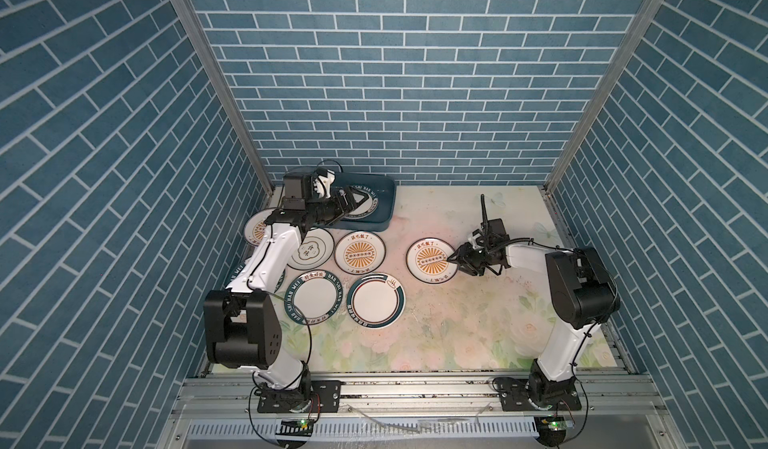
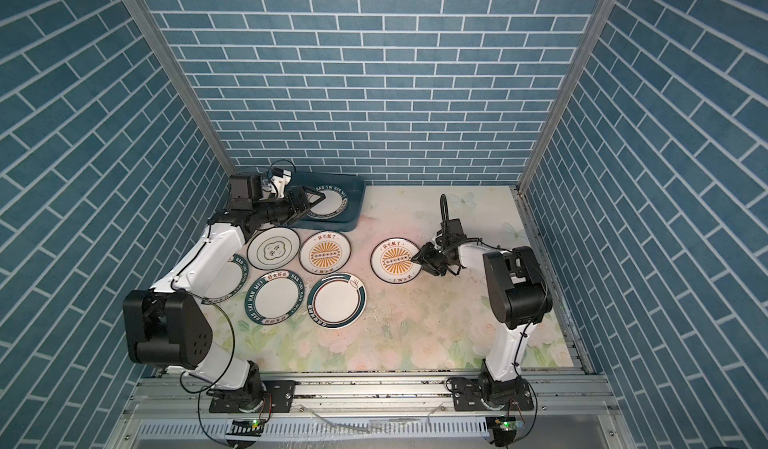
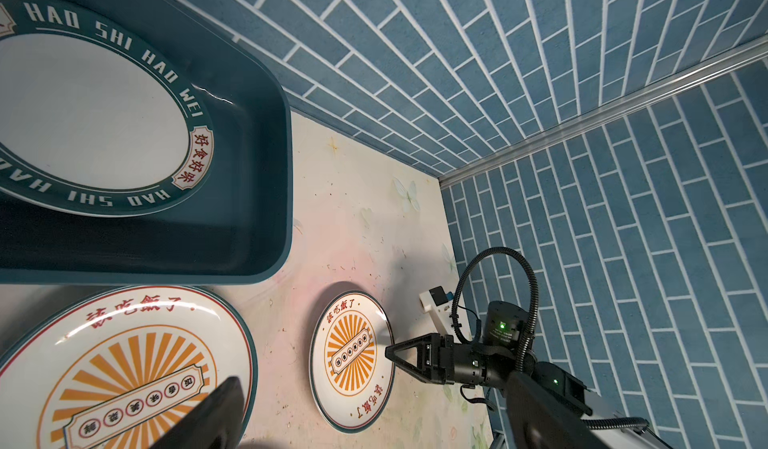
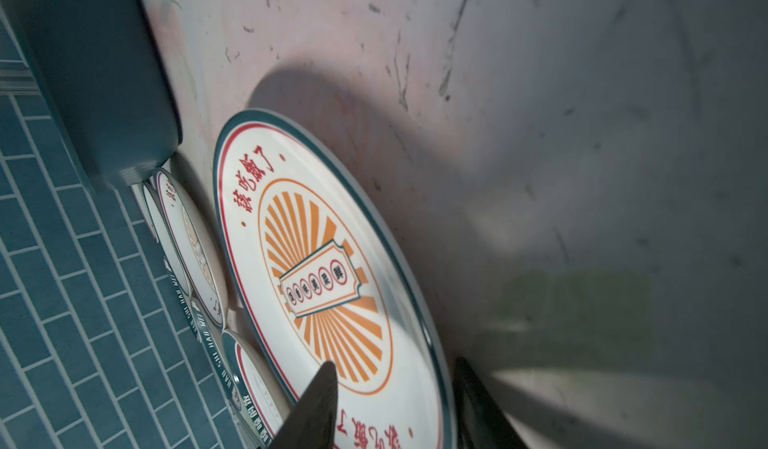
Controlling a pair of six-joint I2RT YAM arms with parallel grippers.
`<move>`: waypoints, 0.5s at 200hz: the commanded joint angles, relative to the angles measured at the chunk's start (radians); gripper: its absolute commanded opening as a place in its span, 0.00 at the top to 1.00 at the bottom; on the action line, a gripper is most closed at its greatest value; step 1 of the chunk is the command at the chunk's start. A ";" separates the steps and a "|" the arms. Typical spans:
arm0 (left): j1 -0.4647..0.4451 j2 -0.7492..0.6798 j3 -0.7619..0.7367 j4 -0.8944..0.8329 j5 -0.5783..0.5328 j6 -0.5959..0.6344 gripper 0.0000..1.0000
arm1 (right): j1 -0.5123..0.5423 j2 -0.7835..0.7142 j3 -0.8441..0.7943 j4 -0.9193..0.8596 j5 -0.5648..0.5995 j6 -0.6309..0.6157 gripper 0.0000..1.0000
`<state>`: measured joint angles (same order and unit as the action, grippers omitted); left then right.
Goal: Place the plates into the plastic bin on the countertop
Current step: 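Grip the orange sunburst plate's rim with the right gripper while the left arm withdraws, then lift the sunburst plate toward the left gripper and let the left gripper grip it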
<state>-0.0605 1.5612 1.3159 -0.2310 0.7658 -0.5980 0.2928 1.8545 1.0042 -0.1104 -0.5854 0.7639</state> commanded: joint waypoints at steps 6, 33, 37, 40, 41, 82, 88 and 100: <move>-0.007 -0.028 -0.009 -0.027 -0.008 0.021 0.00 | 0.004 0.024 -0.036 -0.029 0.006 -0.043 0.67; -0.010 -0.026 -0.010 -0.029 -0.007 0.015 0.00 | 0.005 0.028 -0.029 -0.024 -0.002 -0.038 0.92; -0.010 -0.024 -0.010 -0.028 -0.006 0.016 0.00 | 0.002 0.029 -0.028 -0.022 -0.005 -0.036 0.94; -0.011 -0.024 -0.009 -0.027 -0.006 0.015 0.00 | 0.003 0.029 -0.027 -0.020 -0.008 -0.035 0.96; -0.011 -0.024 -0.009 -0.027 -0.006 0.015 0.00 | 0.003 0.029 -0.027 -0.020 -0.009 -0.034 0.97; -0.018 -0.013 0.003 -0.012 0.000 0.013 0.00 | 0.000 0.008 0.008 -0.037 -0.018 -0.015 1.00; -0.018 -0.009 0.010 -0.013 0.003 0.014 0.00 | -0.002 0.002 0.015 -0.043 -0.012 -0.008 1.00; -0.019 -0.001 0.019 -0.014 0.004 0.015 0.00 | -0.006 -0.019 0.035 -0.060 0.011 0.008 1.00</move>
<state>-0.0734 1.5558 1.3155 -0.2432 0.7609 -0.5941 0.2897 1.8565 1.0073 -0.0772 -0.6582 0.7544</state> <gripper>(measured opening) 0.995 0.066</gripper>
